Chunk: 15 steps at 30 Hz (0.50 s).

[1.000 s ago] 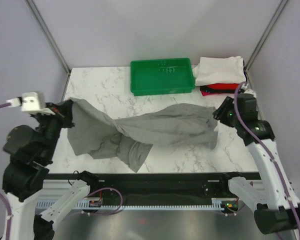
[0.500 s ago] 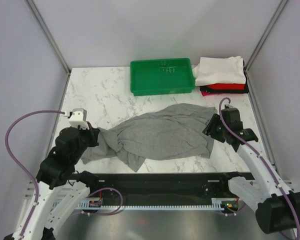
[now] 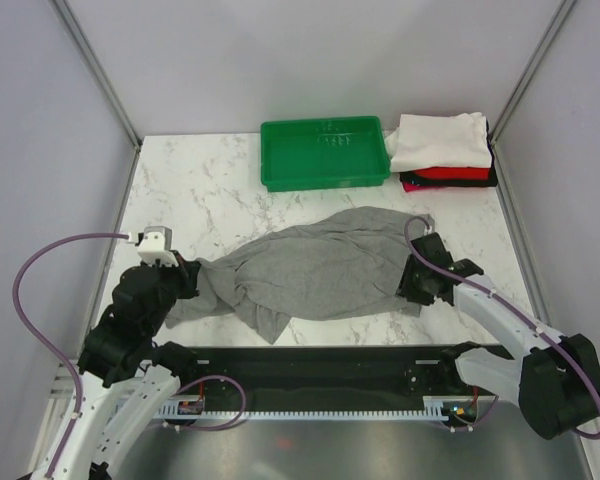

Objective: Fold and stack the t-shirts
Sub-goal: Flatten the tshirt out

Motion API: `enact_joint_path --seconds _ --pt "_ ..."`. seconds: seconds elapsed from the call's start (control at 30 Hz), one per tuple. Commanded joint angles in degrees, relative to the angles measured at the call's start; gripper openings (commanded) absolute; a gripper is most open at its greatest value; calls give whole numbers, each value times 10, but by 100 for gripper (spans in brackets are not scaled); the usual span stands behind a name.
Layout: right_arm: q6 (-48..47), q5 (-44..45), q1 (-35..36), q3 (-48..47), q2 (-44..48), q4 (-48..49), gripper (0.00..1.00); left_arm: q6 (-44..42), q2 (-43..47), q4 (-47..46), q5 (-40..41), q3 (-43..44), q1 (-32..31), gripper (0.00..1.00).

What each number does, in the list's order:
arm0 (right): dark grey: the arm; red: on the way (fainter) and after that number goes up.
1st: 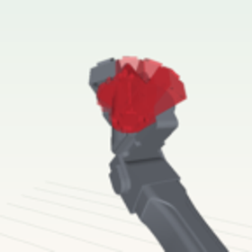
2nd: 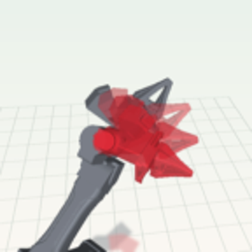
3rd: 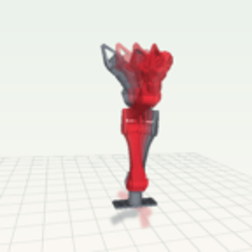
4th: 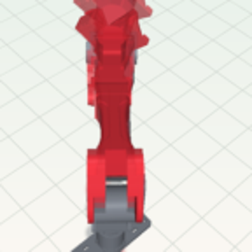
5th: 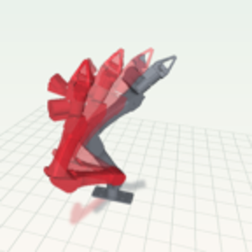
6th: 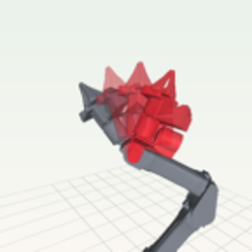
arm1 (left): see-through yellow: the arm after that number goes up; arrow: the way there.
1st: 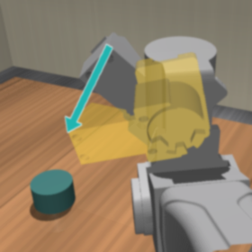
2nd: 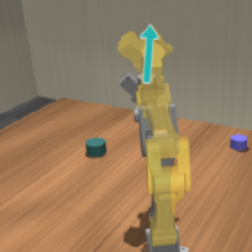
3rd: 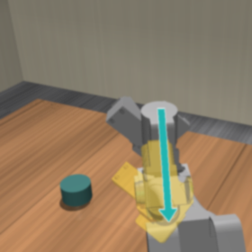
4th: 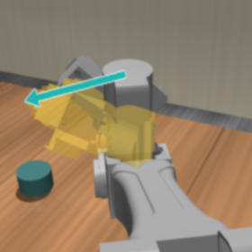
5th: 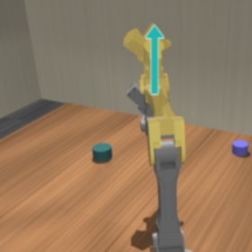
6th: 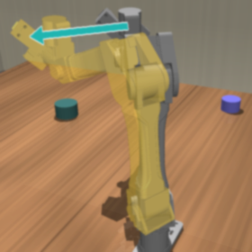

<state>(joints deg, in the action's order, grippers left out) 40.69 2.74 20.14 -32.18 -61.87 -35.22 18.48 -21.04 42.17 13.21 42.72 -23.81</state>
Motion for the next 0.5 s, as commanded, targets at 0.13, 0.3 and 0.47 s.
enact_joint_path --seconds 0.13,0.3,0.47 --pt "-23 92 2 -67 -33 9 42 17 5 -33 1 -4 3 2" --pt "-19 87 7 -44 -54 29 41 17 6 -34 -1 -4 3 2" --pt "-15 86 12 -34 -62 40 41 17 6 -34 -1 -5 3 2"
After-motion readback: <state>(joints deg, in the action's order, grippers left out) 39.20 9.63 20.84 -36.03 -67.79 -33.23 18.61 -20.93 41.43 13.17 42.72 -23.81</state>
